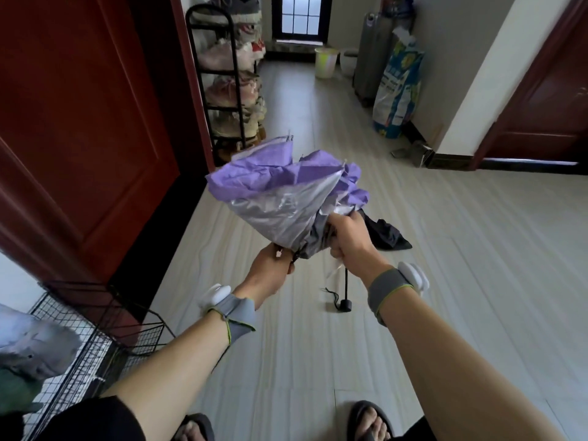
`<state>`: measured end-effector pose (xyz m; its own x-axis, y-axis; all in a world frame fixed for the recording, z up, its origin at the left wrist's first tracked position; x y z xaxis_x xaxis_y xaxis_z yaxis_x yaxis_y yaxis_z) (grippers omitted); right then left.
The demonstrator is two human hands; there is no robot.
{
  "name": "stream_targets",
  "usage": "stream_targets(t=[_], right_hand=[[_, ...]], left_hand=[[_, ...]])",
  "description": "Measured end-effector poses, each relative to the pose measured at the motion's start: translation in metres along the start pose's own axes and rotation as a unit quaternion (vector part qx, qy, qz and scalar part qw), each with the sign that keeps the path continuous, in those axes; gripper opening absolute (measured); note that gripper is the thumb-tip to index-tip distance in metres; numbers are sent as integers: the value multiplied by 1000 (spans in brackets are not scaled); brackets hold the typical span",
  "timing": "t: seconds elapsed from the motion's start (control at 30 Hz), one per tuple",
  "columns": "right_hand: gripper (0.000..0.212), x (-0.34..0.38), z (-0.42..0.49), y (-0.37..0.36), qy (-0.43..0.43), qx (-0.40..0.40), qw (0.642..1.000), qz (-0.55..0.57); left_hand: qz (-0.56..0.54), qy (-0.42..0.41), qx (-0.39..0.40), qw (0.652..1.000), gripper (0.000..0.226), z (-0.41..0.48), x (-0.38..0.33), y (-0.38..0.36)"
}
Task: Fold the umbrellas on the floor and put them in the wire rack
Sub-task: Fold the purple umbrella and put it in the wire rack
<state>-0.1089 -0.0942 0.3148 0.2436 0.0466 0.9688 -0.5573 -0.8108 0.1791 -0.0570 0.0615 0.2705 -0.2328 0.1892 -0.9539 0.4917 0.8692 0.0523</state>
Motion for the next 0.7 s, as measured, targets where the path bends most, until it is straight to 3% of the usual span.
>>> stream_targets(t=[0.13, 0.2, 0.3, 0.4, 0.43, 0.53, 0.57, 0.63, 0.7], right_hand=[[30, 8, -12, -2, -11, 106, 992, -62], [34, 10, -13, -6, 0, 112, 989, -101], [36, 7, -7, -10, 3, -6, 994, -108], [90, -4, -3, -8, -69, -82, 994, -18], [99, -6, -3, -6, -104, -97, 990, 16], [80, -12, -3, 3, -178, -115, 972, 106], [69, -14, -1, 5, -180, -117, 967, 135], [55, -15, 2, 10, -161, -119, 967, 158], [40, -14, 1, 13, -135, -103, 971, 166]], left_hand=[[121, -73, -50, 989, 21, 11, -7, 13], [208, -122, -78, 967, 20, 7, -7, 11], [318, -214, -97, 919, 25, -4, 3, -2], [359, -260, -71, 893, 30, -8, 13, -8], [364, -278, -73, 886, 33, -9, 13, -8], [353, -350, -97, 862, 30, -20, 13, -14], [319, -349, -93, 876, 22, -25, 12, -16], [200, -272, -26, 941, 10, -28, 12, -19], [36, -114, 72, 990, 34, -25, 9, -18]])
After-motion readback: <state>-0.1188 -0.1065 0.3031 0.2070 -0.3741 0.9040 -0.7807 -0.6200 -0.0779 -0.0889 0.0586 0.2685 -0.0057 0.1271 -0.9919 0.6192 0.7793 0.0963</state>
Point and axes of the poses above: each hand's wrist, its own z-axis towards the middle knuckle, its own y-axis out of the back of the hand, x = y × z, the point moved 4 cm from there along z, towards the middle knuckle, and after that the axes turned 15 degrees about -z, right-handed, at the moved point
